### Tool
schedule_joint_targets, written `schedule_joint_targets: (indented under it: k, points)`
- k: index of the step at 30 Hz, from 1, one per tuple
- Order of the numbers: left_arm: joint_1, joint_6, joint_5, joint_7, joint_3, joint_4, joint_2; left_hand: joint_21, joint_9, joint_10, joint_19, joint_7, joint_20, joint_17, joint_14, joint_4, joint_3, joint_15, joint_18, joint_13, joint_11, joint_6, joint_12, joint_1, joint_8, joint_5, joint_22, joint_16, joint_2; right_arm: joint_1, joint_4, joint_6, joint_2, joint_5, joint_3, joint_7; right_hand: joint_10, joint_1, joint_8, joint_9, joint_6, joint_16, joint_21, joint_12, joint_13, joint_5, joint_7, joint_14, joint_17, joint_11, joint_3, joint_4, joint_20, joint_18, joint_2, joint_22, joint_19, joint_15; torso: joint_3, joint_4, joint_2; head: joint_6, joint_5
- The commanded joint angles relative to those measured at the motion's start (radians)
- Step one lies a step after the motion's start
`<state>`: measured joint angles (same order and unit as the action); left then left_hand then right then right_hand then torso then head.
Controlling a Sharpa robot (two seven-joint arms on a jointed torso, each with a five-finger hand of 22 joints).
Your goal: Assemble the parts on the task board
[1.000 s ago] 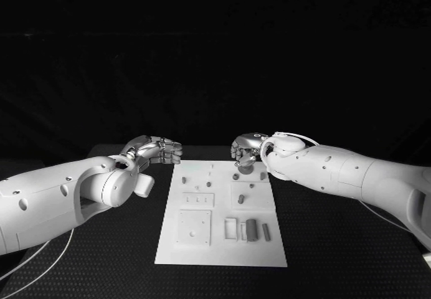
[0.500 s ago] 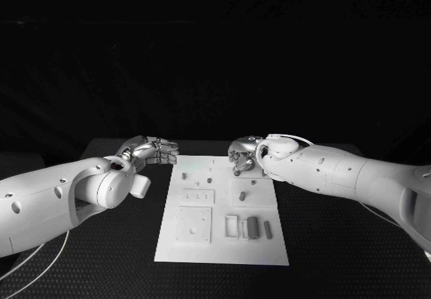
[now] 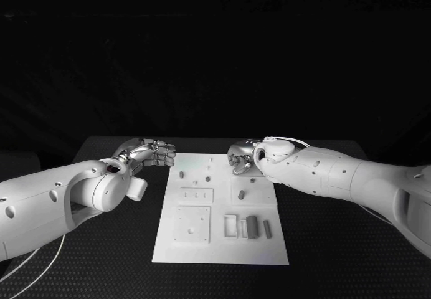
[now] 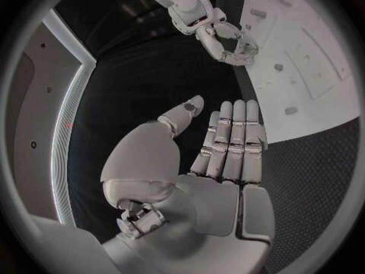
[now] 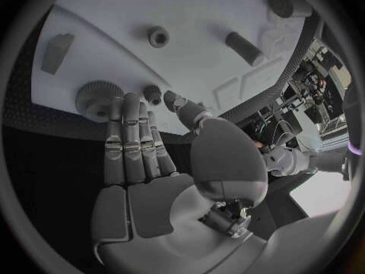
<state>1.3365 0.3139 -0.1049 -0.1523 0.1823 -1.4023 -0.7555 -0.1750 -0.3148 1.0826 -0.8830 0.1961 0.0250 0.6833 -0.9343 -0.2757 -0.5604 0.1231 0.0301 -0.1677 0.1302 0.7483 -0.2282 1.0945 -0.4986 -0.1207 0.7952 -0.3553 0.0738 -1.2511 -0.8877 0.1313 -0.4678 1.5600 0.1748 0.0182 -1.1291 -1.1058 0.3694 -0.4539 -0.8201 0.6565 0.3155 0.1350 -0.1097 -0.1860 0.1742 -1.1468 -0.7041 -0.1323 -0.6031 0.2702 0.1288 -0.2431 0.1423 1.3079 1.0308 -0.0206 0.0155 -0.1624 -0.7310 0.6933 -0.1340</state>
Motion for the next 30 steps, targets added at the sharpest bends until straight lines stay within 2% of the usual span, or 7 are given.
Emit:
schedule_joint_targets:
  k: [1,7,14,19,30]
  points:
    - [0.002,-0.016,-0.004,-0.013,-0.001,0.001,0.002,0.004,0.002,-0.001,-0.005,0.003,-0.001,0.001,-0.002,0.001,0.005,0.0,0.01,-0.002,0.005,0.003,0.004,-0.005,0.004,0.005,0.0,0.005,0.005,0.0,-0.003,-0.017,-0.003,0.035,0.0,-0.018,0.001,-0.005,-0.001,-0.002,-0.008,0.006,0.004,-0.004,-0.002,-0.004,0.0,0.002,-0.002,0.002,-0.002,-0.002,-0.002,-0.019,0.007,0.025,-0.003,-0.001,-0.0009,-0.0007,-0.009,0.001,-0.003]
    - [0.002,-0.018,-0.004,-0.012,-0.001,0.001,0.002,0.005,0.002,-0.002,-0.005,0.003,-0.001,0.002,-0.002,0.002,0.006,0.0,0.01,-0.002,0.005,0.002,0.006,-0.007,0.005,0.005,0.0,0.006,0.006,0.0,0.003,-0.026,-0.005,0.03,0.0,-0.012,-0.001,-0.006,-0.002,-0.003,-0.01,0.007,0.005,-0.004,-0.003,-0.004,0.0,0.002,-0.003,0.002,-0.003,-0.002,-0.002,-0.019,0.005,0.025,-0.003,-0.001,0.0002,-0.0028,-0.015,0.001,-0.007]
    - [0.002,-0.019,-0.004,-0.01,-0.001,0.002,0.001,0.005,0.002,-0.003,-0.006,0.003,-0.002,0.003,-0.003,0.003,0.006,0.0,0.01,-0.002,0.006,0.002,0.007,-0.007,0.006,0.004,0.0,0.007,0.005,0.003,-0.004,-0.03,-0.006,0.035,0.0,-0.01,-0.009,-0.014,-0.001,-0.007,-0.018,0.015,0.015,0.0,-0.011,-0.004,-0.003,-0.002,-0.009,0.006,-0.003,0.007,-0.005,-0.019,-0.002,0.026,0.001,0.003,0.0007,-0.0051,-0.02,0.001,-0.003]
    - [0.002,-0.022,-0.004,-0.008,-0.001,0.002,-0.001,0.005,0.002,-0.003,-0.006,0.003,-0.002,0.004,-0.003,0.003,0.005,0.0,0.01,-0.002,0.006,0.002,0.007,-0.007,0.006,0.004,0.0,0.007,0.005,0.004,-0.013,-0.035,-0.012,0.052,0.0,-0.013,-0.02,-0.037,-0.004,-0.018,-0.035,0.061,0.049,0.005,-0.036,-0.004,-0.007,-0.003,-0.035,0.012,0.002,0.017,-0.012,-0.019,-0.009,0.027,0.008,0.009,0.001,-0.0047,-0.025,0.001,-0.003]
    - [0.002,-0.024,-0.004,-0.006,0.0,0.002,-0.003,0.006,0.002,-0.005,-0.006,0.003,-0.002,0.005,-0.003,0.003,0.006,0.0,0.01,-0.003,0.006,0.002,0.009,-0.008,0.006,0.006,0.0,0.008,0.006,0.008,-0.041,-0.031,-0.028,0.079,0.0,-0.02,-0.028,-0.042,-0.007,-0.028,-0.045,0.086,0.074,0.011,-0.061,-0.004,-0.01,0.0,-0.045,0.017,0.008,0.016,-0.015,-0.019,0.0,0.027,0.008,0.014,0.0014,-0.0058,-0.033,-0.004,-0.006]
